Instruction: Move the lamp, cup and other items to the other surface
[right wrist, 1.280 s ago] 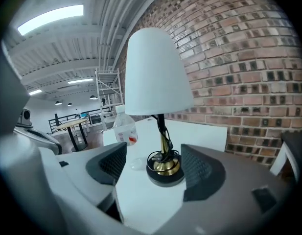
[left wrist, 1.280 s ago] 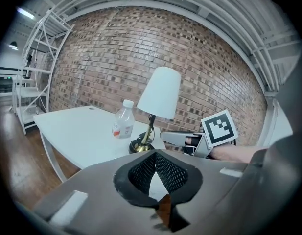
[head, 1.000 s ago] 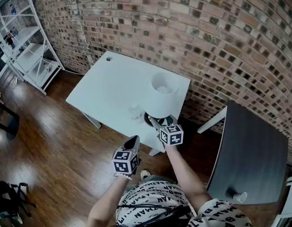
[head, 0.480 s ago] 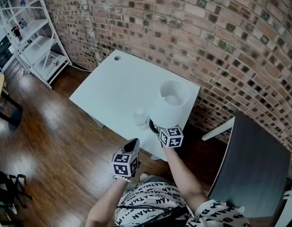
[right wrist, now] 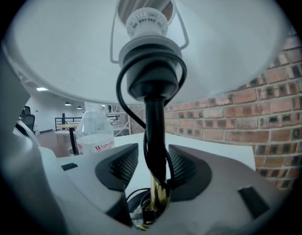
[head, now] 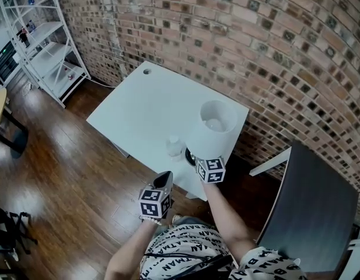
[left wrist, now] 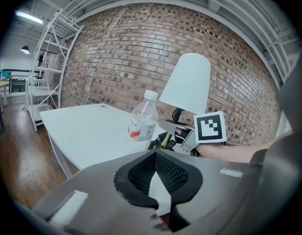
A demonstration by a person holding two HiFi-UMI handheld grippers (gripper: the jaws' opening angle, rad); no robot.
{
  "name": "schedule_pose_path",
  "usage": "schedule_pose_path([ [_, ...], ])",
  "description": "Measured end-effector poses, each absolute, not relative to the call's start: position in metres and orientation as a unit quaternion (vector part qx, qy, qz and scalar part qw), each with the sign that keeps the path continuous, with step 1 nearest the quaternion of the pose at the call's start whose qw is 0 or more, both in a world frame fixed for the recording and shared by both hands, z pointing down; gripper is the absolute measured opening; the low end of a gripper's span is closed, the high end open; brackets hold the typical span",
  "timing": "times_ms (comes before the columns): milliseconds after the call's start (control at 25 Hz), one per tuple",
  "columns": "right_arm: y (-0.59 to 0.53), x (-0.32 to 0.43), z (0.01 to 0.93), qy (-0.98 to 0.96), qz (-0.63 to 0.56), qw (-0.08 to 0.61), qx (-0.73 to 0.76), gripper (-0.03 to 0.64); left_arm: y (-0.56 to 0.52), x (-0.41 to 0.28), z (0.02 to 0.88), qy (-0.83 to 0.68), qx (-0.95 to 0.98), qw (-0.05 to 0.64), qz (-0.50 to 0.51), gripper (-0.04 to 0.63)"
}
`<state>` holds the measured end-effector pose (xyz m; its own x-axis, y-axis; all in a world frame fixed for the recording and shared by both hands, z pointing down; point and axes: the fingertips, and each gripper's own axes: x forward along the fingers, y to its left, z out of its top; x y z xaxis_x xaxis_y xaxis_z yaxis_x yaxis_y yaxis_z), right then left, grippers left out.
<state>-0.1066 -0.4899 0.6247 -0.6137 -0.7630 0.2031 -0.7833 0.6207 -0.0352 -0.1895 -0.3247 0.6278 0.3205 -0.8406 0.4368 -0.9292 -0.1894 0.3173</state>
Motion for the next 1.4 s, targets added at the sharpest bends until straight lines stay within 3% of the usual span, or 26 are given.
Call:
schedule_pose_path([
  [240, -0.492, -0.100, 0.617, -0.889, 0.035, 0.085, 0.449, 0.054, -0.321, -0.194, 0.627, -0.579, 0.765, 0.270, 0.084, 0.000],
  [880, -0.455, -0.074, 0.572, -0.872, 0.052, 0.079, 0.480, 0.051, -0.289, -0.187, 0.610, -0.548, 0.787, 0.272, 0.083, 0.000],
  [1400, -0.289, 0.051, 0.537, -0.779, 0.074, 0.062, 0.620, 0.051, -0.188, -0.102, 0.588, -0.396, 0.875, 0.250, 0.121, 0.000],
])
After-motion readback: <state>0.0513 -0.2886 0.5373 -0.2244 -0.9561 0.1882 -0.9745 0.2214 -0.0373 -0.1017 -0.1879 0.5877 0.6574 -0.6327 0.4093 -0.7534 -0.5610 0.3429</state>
